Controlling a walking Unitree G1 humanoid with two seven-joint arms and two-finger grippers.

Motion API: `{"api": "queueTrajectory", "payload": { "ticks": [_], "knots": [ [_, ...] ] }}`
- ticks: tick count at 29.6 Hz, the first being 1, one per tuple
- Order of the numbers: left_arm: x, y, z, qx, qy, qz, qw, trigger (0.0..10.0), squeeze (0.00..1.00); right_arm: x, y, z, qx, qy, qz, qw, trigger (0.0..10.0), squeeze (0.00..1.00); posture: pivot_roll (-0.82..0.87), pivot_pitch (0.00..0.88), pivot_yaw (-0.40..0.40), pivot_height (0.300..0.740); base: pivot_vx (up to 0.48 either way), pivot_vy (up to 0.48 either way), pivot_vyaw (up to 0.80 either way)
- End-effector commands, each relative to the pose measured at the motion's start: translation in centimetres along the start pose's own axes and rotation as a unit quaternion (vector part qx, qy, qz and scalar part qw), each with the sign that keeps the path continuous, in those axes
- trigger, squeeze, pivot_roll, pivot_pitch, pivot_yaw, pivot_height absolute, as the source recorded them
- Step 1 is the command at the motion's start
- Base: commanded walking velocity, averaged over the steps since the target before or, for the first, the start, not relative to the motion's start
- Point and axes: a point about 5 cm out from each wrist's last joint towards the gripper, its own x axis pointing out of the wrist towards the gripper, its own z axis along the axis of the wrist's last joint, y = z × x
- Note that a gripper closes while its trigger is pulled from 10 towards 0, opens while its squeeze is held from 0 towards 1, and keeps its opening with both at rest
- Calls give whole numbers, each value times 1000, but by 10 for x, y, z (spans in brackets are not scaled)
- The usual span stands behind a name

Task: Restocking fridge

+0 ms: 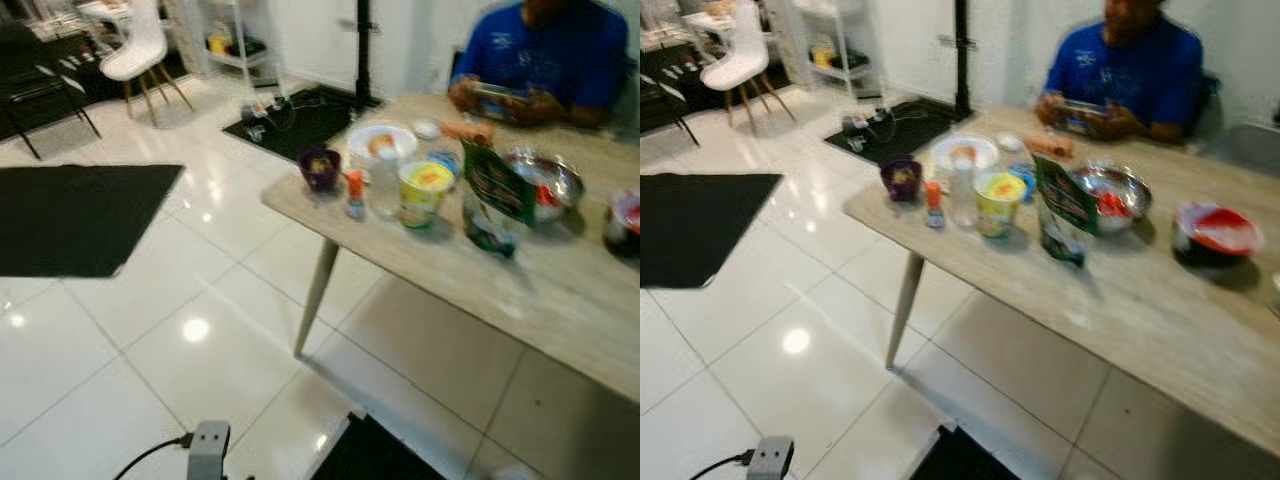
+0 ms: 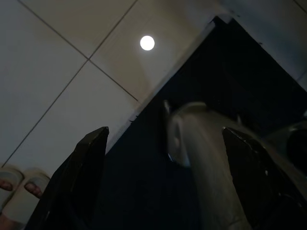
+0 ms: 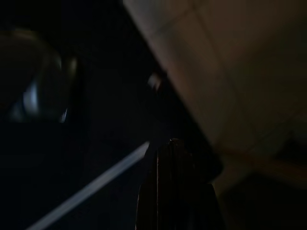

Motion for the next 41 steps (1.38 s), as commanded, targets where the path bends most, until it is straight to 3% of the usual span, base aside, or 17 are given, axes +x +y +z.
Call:
{"api": "queueTrajectory", "payload": {
  "ticks": [1,7,15,20,29,37,39,41],
  "knots": [
    [0,1,0,7,3,2,1000,10000,0,0,7,-2,5,4,7,1000,10000,0,-6,38,36,740,349,0,0],
    [-1,4,-2,2,10,13,1000,10000,0,0,9,-4,1,13,8,1000,10000,0,-6,39,40,740,227,0,0],
    [-1,3,-1,7,6,2,1000,10000,0,-1,9,-8,14,20,5,1000,10000,0,-9,41,40,740,0,0,-788],
    [0,0,-2,24,10,-8,1000,10000,0,-1,6,-7,14,15,1,1000,10000,0,-12,41,37,740,144,-247,0],
    [-1,4,0,6,0,12,1000,10000,0,0,8,-5,10,14,4,1000,10000,0,-6,40,35,740,118,-166,0],
    [-3,15,9,-37,-32,28,998,10000,0,0,8,-6,5,14,6,1000,10000,0,-5,41,33,740,0,0,0],
    [-4,21,20,-64,-62,35,995,10000,0,-1,9,-6,4,14,7,1000,10000,0,-4,43,33,740,0,0,0],
    [-7,35,45,-100,-124,57,986,10000,0,0,9,-5,3,13,7,1000,10000,0,-3,44,33,740,0,0,0]
  ]
}}
